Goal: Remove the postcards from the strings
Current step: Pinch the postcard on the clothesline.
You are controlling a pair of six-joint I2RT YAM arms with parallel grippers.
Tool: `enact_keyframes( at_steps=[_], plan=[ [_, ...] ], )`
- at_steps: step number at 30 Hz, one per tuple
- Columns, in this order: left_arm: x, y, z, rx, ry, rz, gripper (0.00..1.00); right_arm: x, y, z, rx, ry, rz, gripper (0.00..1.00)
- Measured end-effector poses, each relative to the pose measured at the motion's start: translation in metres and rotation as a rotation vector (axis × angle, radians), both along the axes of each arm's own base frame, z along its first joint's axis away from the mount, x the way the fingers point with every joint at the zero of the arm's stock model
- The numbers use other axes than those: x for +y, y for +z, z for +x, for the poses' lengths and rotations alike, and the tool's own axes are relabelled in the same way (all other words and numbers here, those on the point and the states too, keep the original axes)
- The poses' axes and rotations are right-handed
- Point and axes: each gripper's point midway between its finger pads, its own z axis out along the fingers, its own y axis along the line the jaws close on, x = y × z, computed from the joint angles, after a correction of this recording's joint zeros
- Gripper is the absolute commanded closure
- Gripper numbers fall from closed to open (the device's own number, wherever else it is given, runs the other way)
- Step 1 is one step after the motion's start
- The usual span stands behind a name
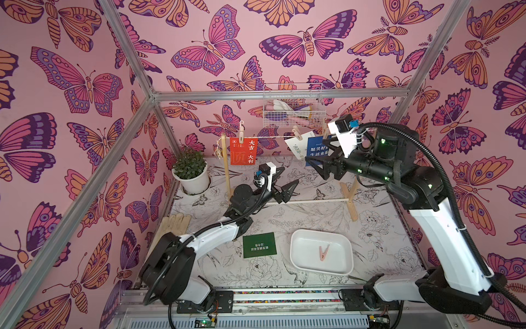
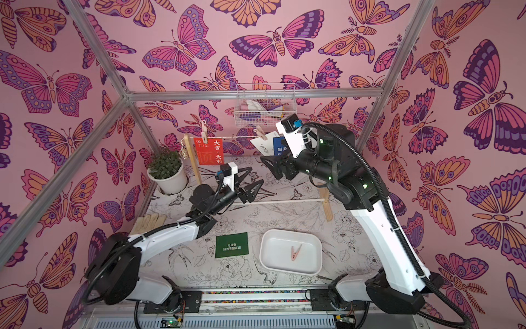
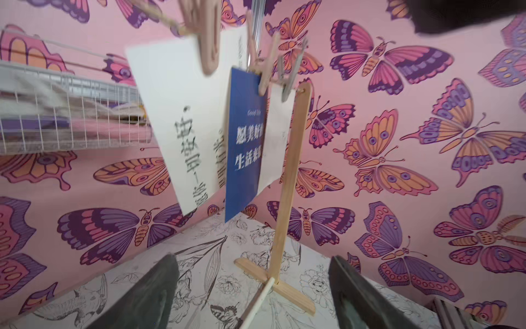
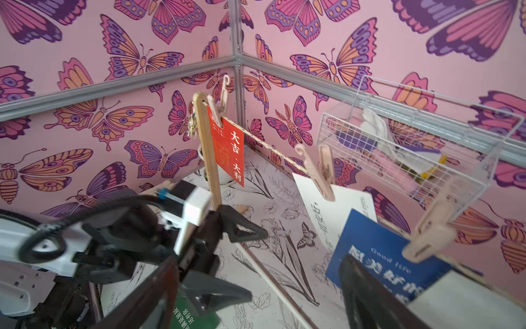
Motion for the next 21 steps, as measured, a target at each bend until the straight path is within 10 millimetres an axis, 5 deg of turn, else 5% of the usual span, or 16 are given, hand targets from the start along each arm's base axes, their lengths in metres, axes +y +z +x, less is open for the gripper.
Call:
enact_keyframes(
  at_steps=[3,6,15,21],
  plan=[
    [-0.011,-0.038,0.021,0.045,0.02,0.023,0.19,0.015,0.025,0.011,-0.074,0.056,0.038,0.12],
    [-0.02,-0.048,0.035,0.043,0.022,0.016,0.23,0.028,0.036,0.022,-0.12,0.105,0.055,0.12],
    [-0.022,0.001,0.063,-0.111,0.021,-0.093,0.36,0.03,0.011,0.078,-0.091,0.158,0.047,0.15],
    [-0.016,-0.005,0.084,-0.119,0.009,-0.135,0.42,0.027,0.003,0.09,-0.091,0.2,0.047,0.15]
  ],
)
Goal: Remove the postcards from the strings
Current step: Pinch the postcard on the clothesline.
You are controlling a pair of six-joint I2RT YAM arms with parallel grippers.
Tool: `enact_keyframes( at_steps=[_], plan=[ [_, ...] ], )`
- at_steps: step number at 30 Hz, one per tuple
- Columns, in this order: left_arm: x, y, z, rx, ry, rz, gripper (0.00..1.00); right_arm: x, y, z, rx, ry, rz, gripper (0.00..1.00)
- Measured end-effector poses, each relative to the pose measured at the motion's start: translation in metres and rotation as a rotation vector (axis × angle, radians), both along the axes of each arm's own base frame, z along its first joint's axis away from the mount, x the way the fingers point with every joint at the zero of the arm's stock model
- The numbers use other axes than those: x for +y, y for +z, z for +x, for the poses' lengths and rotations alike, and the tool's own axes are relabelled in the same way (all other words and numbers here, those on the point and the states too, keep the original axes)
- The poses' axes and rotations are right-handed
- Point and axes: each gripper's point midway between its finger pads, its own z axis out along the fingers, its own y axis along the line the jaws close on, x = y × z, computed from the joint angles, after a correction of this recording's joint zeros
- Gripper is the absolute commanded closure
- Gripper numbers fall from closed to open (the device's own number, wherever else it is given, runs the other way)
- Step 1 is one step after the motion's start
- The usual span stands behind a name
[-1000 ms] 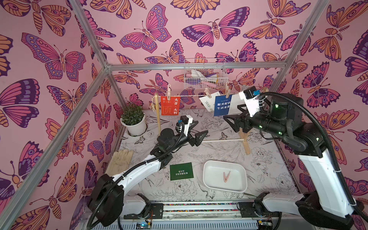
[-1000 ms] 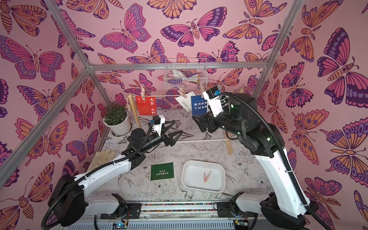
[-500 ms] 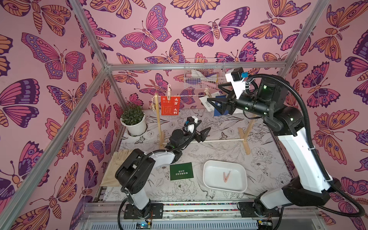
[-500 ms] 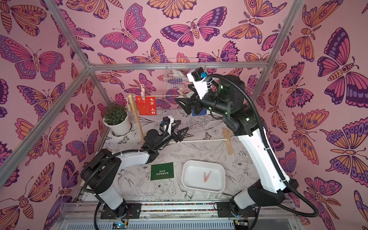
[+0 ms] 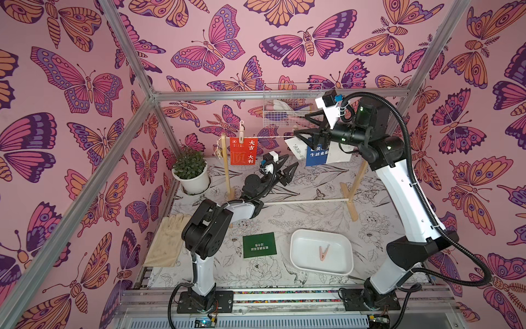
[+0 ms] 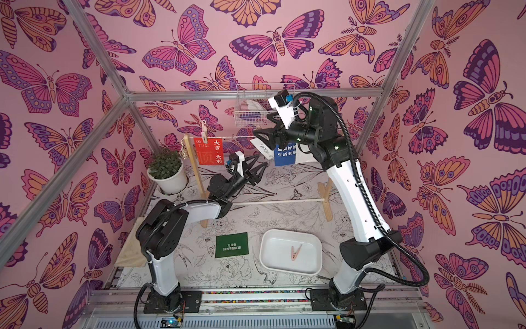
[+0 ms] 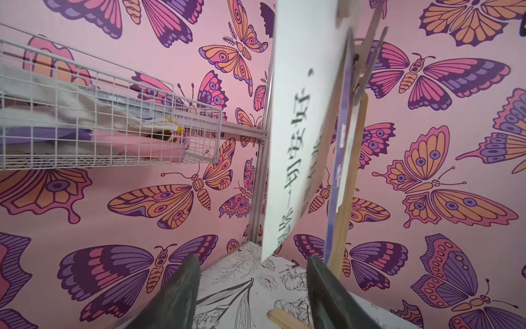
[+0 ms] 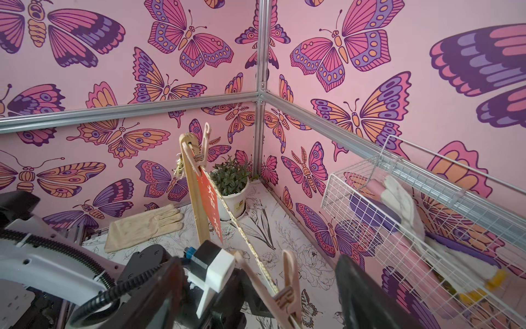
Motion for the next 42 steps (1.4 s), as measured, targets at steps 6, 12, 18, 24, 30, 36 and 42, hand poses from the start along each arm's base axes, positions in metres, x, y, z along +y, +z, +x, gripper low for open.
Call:
enact_keyframes(
  at_steps=[6,12,18,24,30,36,42],
  plan=[
    [-0.014,-0.005,0.003,0.01,-0.073,-0.007,0.47,0.002,0.003,-0.004,-0.036,0.025,-0.008,0.15],
    [-0.019,0.022,-0.003,-0.048,-0.135,-0.036,0.53,0.002,0.003,-0.004,-0.058,0.026,-0.021,0.15],
    [-0.022,0.029,-0.008,-0.069,-0.168,-0.036,0.62,0.002,0.002,0.001,-0.088,0.026,-0.036,0.13],
    [-0.021,0.033,-0.009,-0.078,-0.183,-0.037,0.77,0.005,-0.004,0.01,-0.113,0.022,-0.059,0.11],
    [-0.02,0.033,-0.009,-0.071,-0.188,-0.041,0.86,0.009,-0.012,0.02,-0.121,0.027,-0.078,0.11],
    [-0.02,0.035,-0.009,-0.072,-0.197,-0.043,0.91,0.009,-0.008,0.019,-0.143,0.033,-0.079,0.1],
    [-0.017,0.037,-0.007,-0.076,-0.192,-0.044,1.0,0.008,0.005,0.012,-0.189,0.052,-0.074,0.15]
  ],
)
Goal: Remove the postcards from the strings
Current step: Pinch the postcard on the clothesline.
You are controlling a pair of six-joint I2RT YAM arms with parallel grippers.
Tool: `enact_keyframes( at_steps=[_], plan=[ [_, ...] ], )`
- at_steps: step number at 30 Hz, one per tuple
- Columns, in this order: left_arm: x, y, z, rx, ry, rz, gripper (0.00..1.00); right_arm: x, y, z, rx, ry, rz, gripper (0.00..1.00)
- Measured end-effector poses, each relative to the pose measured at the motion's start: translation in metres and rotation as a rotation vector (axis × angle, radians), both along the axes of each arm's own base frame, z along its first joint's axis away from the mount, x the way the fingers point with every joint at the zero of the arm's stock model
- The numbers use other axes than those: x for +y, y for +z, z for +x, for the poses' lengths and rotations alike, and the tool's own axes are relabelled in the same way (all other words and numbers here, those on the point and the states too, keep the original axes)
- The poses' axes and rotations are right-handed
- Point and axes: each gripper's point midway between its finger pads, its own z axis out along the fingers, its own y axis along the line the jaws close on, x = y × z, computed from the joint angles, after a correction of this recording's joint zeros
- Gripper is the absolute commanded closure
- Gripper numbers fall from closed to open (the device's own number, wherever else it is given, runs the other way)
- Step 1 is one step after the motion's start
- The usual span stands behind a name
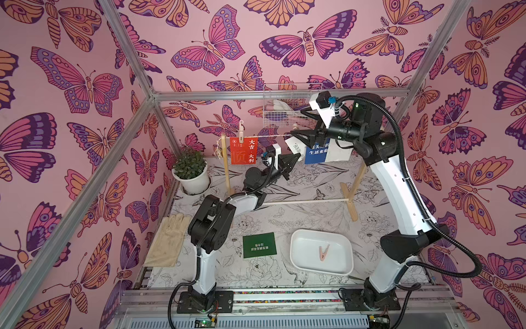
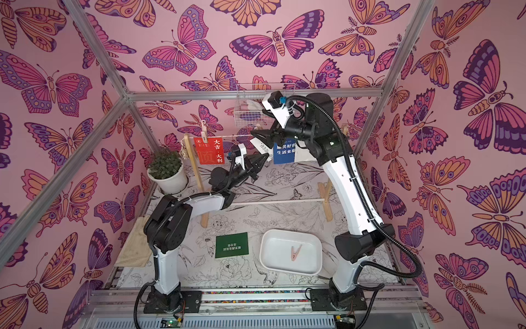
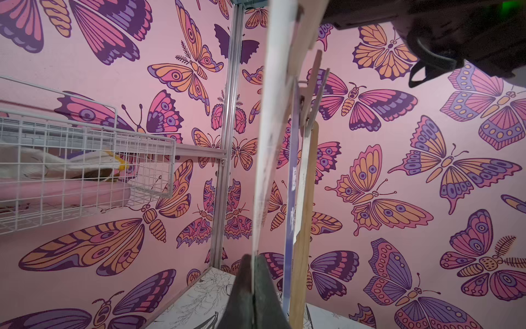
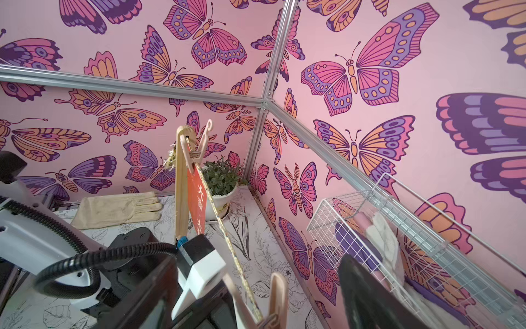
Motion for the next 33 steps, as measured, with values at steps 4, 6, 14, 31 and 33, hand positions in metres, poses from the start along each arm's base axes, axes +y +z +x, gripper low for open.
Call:
enact_keyframes(
  at_steps=[4,6,14,31,33],
  plan=[
    [0.004,0.0,0.003,0.0,0.007,0.002,1.0,0.001,0.0,-0.003,0.004,0.015,0.0,0.16],
    [0.005,-0.001,0.004,-0.001,0.008,0.004,1.0,0.001,-0.001,-0.003,0.007,0.015,-0.005,0.16],
    [0.007,0.0,0.003,-0.006,0.001,0.01,1.0,0.007,-0.01,-0.004,-0.028,-0.003,-0.062,0.16],
    [0.016,0.007,0.005,-0.024,0.005,0.013,1.0,0.01,-0.023,0.0,-0.029,-0.01,-0.107,0.18],
    [0.015,0.007,0.004,-0.024,0.003,0.014,1.0,0.012,-0.028,0.003,-0.019,-0.009,-0.112,0.18]
  ],
)
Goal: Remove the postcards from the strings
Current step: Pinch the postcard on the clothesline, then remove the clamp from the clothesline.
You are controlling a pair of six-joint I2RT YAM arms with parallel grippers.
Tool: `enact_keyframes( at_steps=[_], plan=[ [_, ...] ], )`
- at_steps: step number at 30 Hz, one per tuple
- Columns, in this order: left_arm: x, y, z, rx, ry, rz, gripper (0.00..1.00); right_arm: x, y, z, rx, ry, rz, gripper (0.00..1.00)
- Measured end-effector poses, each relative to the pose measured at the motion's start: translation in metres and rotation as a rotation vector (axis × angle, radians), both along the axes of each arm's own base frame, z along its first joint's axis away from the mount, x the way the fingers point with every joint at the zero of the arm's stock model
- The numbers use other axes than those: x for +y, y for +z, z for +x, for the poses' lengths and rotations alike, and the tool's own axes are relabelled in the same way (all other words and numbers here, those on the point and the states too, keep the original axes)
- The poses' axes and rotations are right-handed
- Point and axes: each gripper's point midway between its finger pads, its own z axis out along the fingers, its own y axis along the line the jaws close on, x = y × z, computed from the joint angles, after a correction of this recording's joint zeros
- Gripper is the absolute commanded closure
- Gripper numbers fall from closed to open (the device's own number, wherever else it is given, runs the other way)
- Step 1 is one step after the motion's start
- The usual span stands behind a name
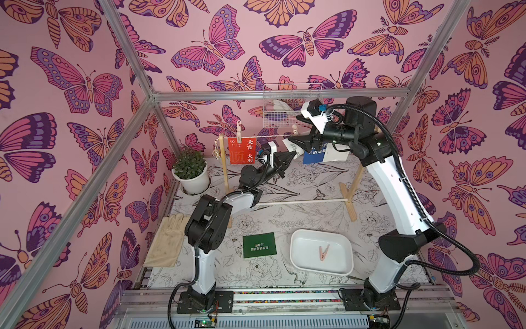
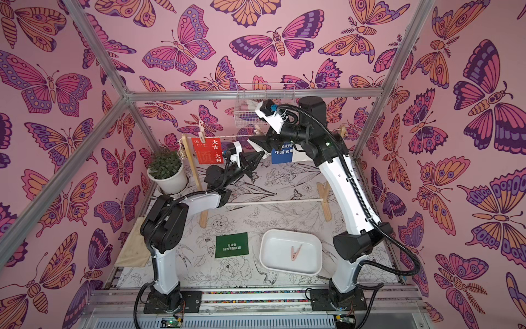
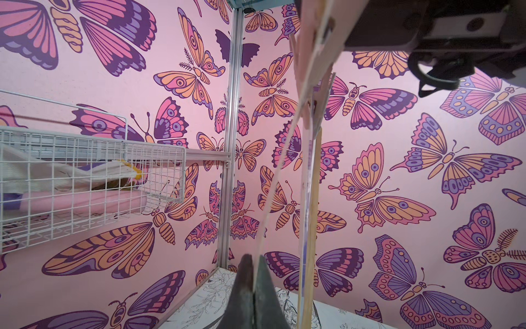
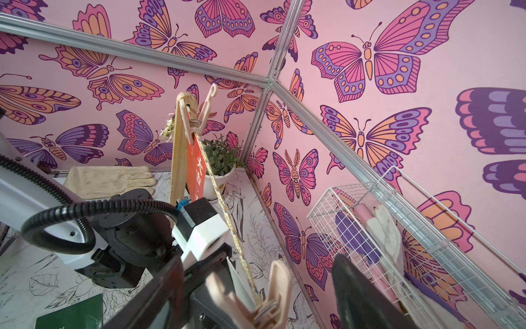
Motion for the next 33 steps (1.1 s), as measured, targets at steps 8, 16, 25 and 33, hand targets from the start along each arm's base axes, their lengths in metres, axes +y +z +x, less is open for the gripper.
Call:
enact_keyframes(
  at_steps=[8,16,25,33],
  plan=[
    [-0.001,-0.001,-0.001,-0.002,-0.009,0.006,1.0,0.006,-0.018,0.014,0.033,-0.011,-0.02,0.18],
    [0.0,-0.001,-0.001,-0.002,-0.007,0.006,1.0,0.009,-0.021,0.015,0.038,-0.012,-0.024,0.3],
    [0.0,-0.001,0.0,-0.002,-0.006,0.005,1.0,0.01,-0.021,0.013,0.04,-0.008,-0.024,0.45],
    [0.0,0.0,-0.001,-0.002,-0.006,0.005,1.0,0.013,-0.017,0.008,0.032,0.002,-0.021,0.46]
  ],
)
